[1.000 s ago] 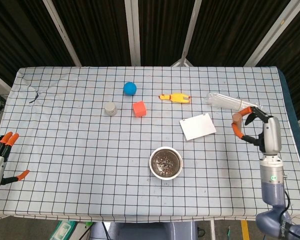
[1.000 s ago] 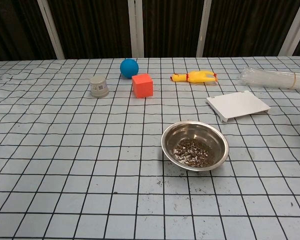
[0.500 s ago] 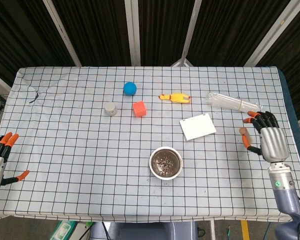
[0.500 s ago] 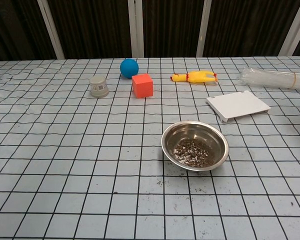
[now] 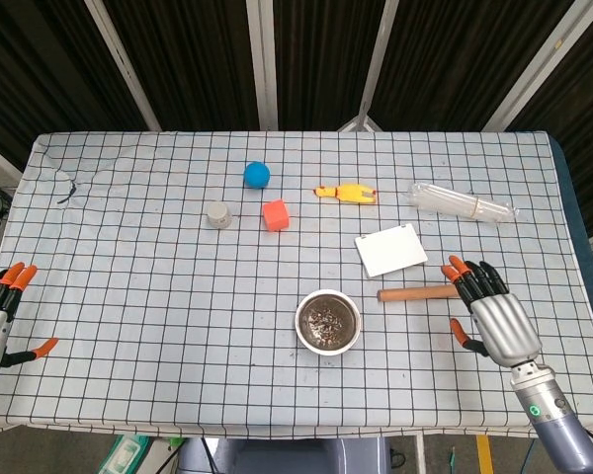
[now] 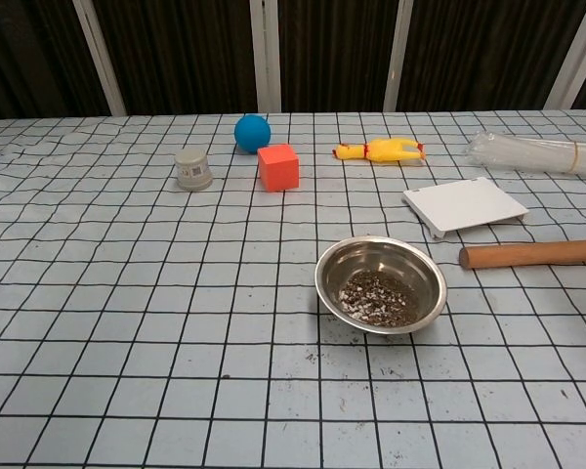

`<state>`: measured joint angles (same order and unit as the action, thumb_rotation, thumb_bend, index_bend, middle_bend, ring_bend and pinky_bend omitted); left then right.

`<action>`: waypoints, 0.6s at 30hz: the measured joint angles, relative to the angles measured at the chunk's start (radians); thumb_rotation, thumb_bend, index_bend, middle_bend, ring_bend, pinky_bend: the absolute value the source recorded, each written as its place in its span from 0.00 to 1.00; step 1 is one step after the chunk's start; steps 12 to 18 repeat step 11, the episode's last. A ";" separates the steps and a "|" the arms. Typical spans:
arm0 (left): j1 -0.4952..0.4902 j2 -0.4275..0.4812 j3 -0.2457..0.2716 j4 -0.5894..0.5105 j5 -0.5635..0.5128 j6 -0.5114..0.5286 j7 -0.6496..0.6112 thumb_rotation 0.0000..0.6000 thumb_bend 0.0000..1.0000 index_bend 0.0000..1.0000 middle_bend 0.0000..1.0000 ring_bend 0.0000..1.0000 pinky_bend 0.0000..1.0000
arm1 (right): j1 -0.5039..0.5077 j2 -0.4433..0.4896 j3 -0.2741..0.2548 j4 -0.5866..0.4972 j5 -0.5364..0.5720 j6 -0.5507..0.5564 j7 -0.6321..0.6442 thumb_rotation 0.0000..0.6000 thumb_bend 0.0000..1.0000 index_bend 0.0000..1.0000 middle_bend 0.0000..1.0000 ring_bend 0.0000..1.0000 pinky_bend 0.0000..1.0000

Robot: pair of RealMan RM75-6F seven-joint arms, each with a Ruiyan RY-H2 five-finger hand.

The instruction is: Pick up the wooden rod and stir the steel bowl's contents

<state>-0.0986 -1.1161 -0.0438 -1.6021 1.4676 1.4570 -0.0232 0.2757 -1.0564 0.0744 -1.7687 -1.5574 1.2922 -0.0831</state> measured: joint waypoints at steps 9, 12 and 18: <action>0.003 -0.015 -0.002 0.036 0.033 0.038 0.014 1.00 0.03 0.00 0.00 0.00 0.01 | -0.081 -0.051 -0.008 0.172 -0.021 0.159 -0.018 1.00 0.48 0.00 0.00 0.00 0.00; 0.005 -0.021 -0.004 0.044 0.039 0.050 0.020 1.00 0.03 0.00 0.00 0.00 0.01 | -0.098 -0.063 -0.010 0.182 -0.021 0.186 -0.047 1.00 0.47 0.00 0.00 0.00 0.00; 0.005 -0.021 -0.004 0.044 0.039 0.050 0.020 1.00 0.03 0.00 0.00 0.00 0.01 | -0.098 -0.063 -0.010 0.182 -0.021 0.186 -0.047 1.00 0.47 0.00 0.00 0.00 0.00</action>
